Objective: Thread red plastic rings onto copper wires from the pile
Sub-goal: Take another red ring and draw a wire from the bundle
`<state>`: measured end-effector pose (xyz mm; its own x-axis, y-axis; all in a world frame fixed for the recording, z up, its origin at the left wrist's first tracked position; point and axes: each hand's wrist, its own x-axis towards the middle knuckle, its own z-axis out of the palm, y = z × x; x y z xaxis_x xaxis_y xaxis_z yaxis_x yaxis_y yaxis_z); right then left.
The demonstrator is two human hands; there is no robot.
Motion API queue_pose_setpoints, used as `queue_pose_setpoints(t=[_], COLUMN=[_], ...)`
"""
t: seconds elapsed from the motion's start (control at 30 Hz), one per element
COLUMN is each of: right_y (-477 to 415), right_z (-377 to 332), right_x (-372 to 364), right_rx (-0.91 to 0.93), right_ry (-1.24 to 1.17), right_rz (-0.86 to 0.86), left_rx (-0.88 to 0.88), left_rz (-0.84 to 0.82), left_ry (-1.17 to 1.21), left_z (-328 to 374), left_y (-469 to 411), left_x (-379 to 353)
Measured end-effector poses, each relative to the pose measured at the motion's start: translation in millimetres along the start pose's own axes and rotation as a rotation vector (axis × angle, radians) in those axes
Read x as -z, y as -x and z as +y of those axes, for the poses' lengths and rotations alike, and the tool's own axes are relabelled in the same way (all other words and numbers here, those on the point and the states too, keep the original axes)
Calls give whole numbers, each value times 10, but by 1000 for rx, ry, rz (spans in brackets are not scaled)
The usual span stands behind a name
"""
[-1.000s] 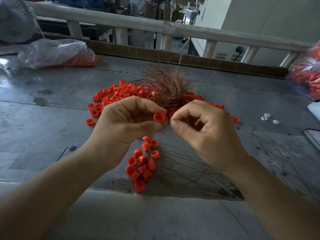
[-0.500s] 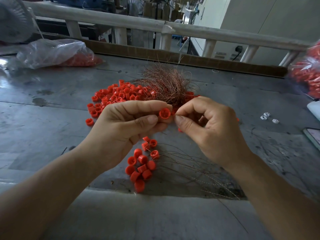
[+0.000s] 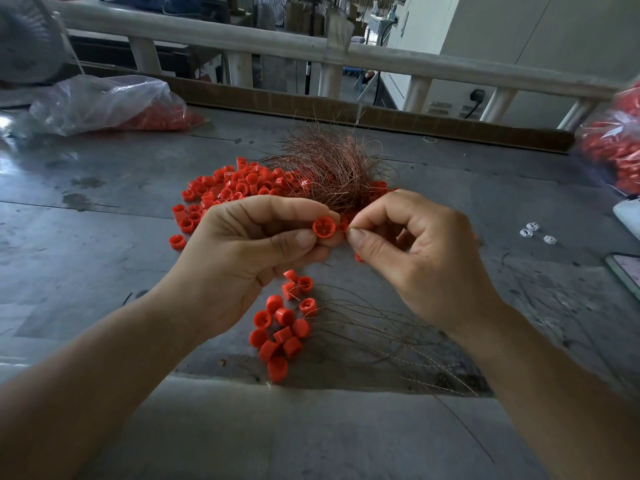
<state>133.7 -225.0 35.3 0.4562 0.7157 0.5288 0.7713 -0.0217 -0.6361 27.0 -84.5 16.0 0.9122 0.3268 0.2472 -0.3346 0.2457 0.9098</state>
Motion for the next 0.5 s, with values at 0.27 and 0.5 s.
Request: queue_pose_setpoints(t=[0.27,0.5], right_y=[-7,-10], right_z=[-21,24], right_x=[7,-34], right_rx=[-125,-268], right_ry=[-208,-348], right_rz=[-72,-208], left_rx=[42,93], left_rz=[-58,-139], left_ry=[46,54], left_z=[13,9], left_y=[1,21], left_x=[12,1])
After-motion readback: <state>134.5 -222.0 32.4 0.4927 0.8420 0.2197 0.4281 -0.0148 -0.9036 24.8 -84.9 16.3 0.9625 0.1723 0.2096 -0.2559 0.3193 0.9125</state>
